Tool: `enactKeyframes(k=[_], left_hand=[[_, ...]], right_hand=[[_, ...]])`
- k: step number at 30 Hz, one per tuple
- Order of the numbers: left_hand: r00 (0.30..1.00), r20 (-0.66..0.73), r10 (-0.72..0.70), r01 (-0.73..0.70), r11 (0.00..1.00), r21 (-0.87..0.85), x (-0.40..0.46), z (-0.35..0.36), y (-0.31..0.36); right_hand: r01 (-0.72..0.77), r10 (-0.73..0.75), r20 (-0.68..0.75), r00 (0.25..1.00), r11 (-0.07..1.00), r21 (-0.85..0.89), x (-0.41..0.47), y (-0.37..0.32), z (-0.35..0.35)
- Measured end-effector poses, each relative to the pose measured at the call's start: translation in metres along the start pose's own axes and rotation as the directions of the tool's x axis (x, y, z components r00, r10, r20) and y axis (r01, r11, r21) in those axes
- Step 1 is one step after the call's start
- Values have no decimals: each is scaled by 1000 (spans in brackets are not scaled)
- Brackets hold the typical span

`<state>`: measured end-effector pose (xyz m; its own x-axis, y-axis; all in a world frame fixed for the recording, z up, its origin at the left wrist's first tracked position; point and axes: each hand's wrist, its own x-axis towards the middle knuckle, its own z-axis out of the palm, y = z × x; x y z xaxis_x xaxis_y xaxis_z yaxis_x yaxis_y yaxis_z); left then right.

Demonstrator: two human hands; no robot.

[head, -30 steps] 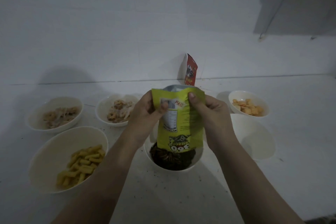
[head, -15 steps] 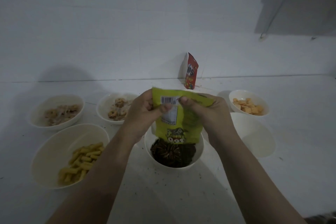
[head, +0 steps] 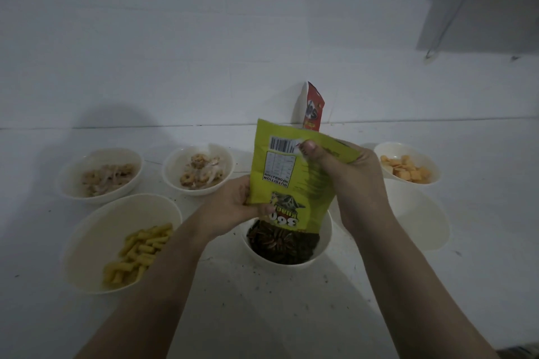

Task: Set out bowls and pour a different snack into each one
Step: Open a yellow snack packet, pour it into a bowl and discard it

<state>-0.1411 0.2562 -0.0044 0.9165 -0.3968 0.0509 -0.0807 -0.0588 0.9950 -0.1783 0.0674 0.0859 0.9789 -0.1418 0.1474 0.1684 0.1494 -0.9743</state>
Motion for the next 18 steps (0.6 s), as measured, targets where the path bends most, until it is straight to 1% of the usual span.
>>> enactKeyframes(k=[6,8,10,12,13,15,16,18], left_hand=[[1000,7,-17,16,998,55,-2,-1,-7],[1000,-25,-11,13,998,61,-1,-2,-6],[998,-57,4,1,996,93,-1,-1,-3],[998,-49,30,-23,990,140,0,0,2],[998,-44,43,-37,990,134,0,0,6],[992,-76,99,-94,994,57,0,2,22],[981,-120,152,-151,988,19,1,4,32],[938,-228,261,-279,959,-50,8,10,50]], right_hand=[[-9,9,-1,1000,1000,2,1,0,-3],[13,-13,3,1000,1000,-7,1,-2,-3],[38,-38,2,999,999,-18,3,-5,-4],[47,-47,0,999,999,-6,4,-7,-6],[47,-47,3,999,999,-2,5,-7,-6],[49,-48,25,999,998,-26,5,-8,-7],[50,-47,43,998,997,-50,5,-8,-7],[49,-42,77,996,994,-94,5,-6,-3]])
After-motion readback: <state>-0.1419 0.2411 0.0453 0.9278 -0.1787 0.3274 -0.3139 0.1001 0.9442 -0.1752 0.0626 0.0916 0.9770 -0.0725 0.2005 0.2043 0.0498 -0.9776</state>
